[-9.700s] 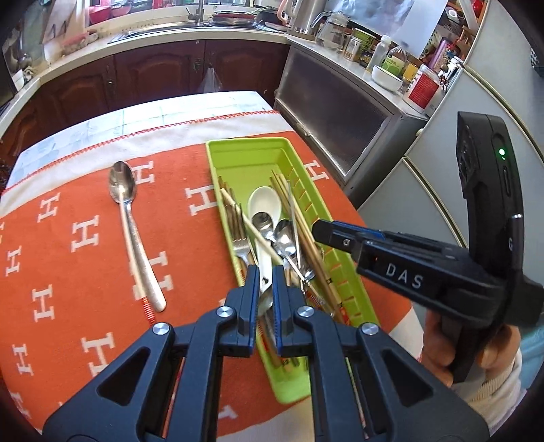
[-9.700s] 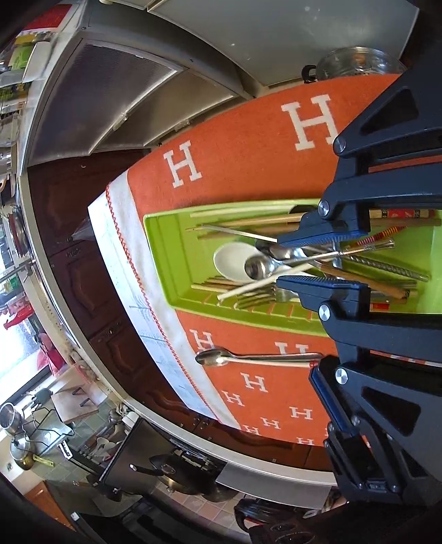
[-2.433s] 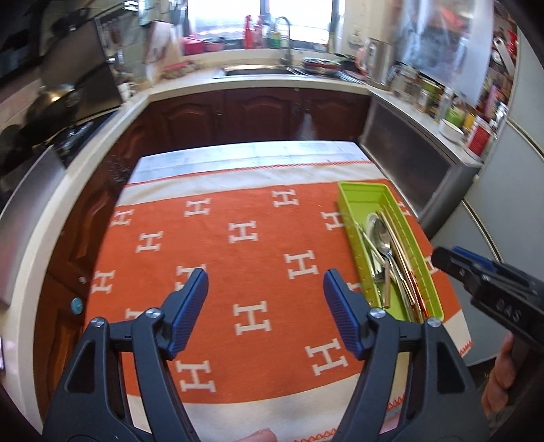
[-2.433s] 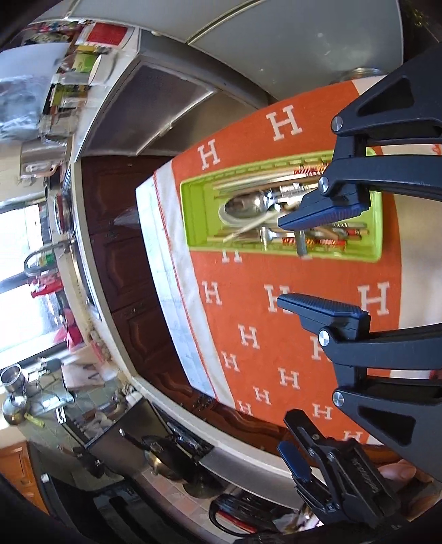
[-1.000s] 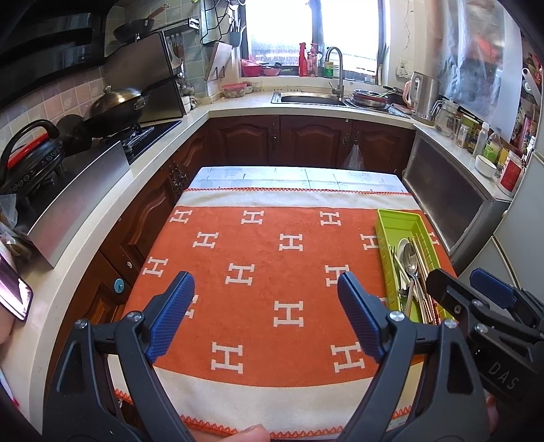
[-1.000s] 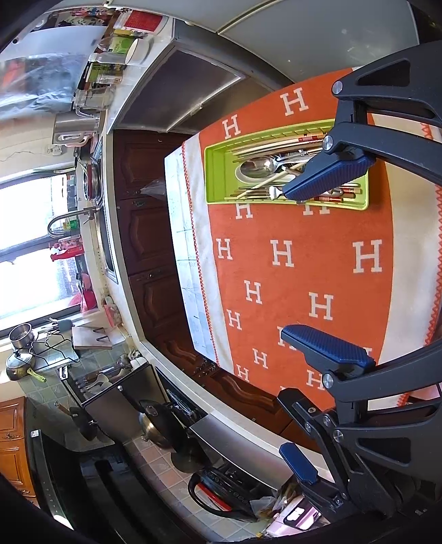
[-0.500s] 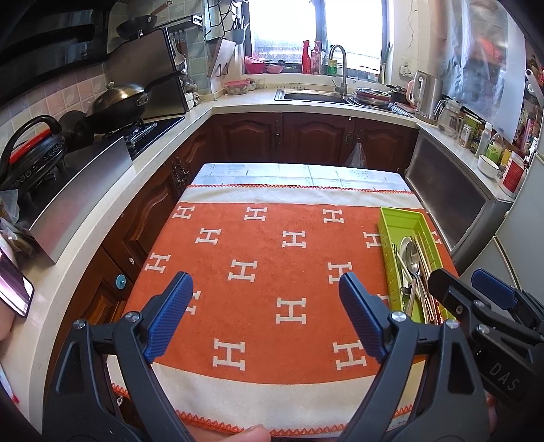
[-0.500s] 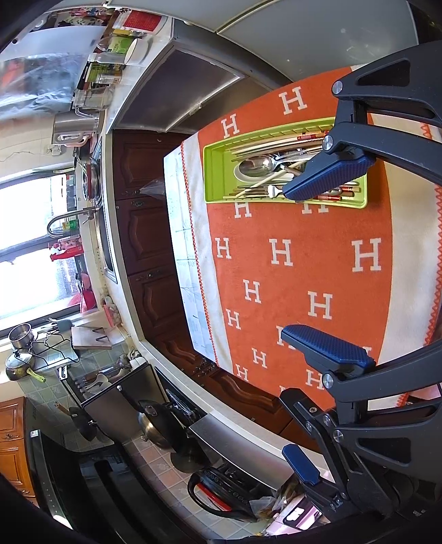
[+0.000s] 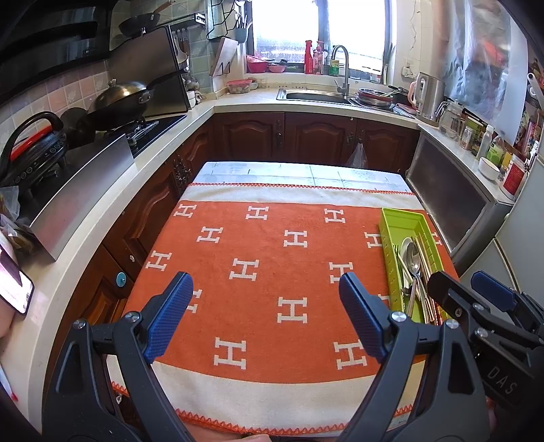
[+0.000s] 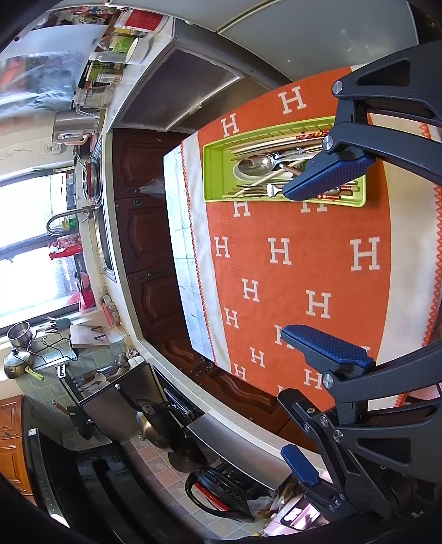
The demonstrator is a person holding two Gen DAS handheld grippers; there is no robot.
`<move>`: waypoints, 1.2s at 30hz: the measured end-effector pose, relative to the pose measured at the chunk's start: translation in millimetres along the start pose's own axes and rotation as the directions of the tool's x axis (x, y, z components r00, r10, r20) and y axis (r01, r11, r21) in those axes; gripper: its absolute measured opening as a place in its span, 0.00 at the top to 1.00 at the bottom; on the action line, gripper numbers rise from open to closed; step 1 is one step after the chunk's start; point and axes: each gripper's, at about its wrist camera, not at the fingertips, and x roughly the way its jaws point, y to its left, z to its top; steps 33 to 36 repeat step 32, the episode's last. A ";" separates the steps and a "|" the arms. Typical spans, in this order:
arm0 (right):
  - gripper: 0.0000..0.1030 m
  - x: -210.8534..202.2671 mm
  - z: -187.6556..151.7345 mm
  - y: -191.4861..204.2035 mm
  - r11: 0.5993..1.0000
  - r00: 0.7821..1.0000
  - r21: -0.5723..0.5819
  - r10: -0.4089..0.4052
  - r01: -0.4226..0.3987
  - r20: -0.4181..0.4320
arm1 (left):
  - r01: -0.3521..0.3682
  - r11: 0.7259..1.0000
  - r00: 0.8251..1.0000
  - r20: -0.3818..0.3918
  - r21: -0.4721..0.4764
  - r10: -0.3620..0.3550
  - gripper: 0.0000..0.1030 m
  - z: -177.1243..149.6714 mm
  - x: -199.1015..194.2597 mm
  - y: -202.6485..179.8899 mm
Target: Organize utensils
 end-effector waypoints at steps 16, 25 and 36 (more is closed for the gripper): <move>0.25 15.6 -8.9 3.6 1.000 0.999 -0.015 -0.010 0.010 -0.031 | -0.002 1.000 0.999 -0.034 -0.022 0.001 0.16 -3.8 15.8 16.5; 0.25 29.1 1.2 15.6 0.999 0.999 -0.029 -0.029 0.029 -0.030 | 0.003 1.000 0.999 -0.034 -0.018 -0.003 0.16 1.5 23.0 21.0; 0.25 39.0 1.0 21.6 0.999 0.998 -0.034 -0.036 0.034 -0.052 | 0.004 1.000 0.998 -0.063 -0.025 -0.005 0.16 1.0 32.5 27.5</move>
